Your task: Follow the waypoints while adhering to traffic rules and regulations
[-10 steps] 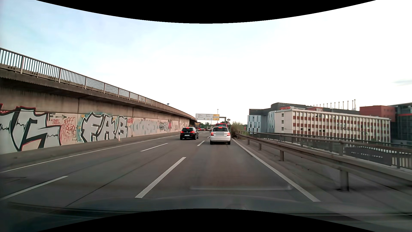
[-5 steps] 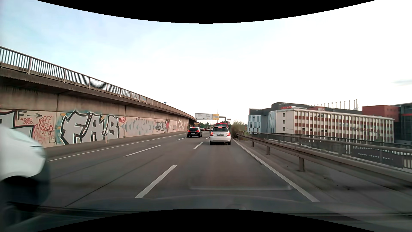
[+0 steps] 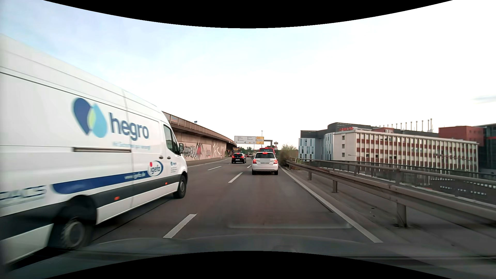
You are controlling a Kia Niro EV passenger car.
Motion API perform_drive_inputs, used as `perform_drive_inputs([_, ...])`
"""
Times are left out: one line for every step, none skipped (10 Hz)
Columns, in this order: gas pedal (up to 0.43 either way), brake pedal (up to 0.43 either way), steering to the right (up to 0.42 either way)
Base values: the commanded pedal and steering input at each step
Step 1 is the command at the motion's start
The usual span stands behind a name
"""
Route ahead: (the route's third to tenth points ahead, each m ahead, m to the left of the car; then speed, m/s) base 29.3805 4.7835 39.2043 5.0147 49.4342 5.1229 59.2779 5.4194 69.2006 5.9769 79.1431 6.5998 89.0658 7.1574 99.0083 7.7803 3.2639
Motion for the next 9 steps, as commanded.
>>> perform_drive_inputs([0.0, 0.171, -0.001])
perform_drive_inputs([0.0, 0.165, -0.001])
perform_drive_inputs([0.0, 0.159, -0.001])
perform_drive_inputs([0.0, 0.152, -0.001])
perform_drive_inputs([0.0, 0.14, -0.001])
perform_drive_inputs([0.0, 0.134, -0.001])
perform_drive_inputs([0.0, 0.128, -0.002])
perform_drive_inputs([0.0, 0.116, -0.002])
perform_drive_inputs([0.0, 0.104, -0.002])
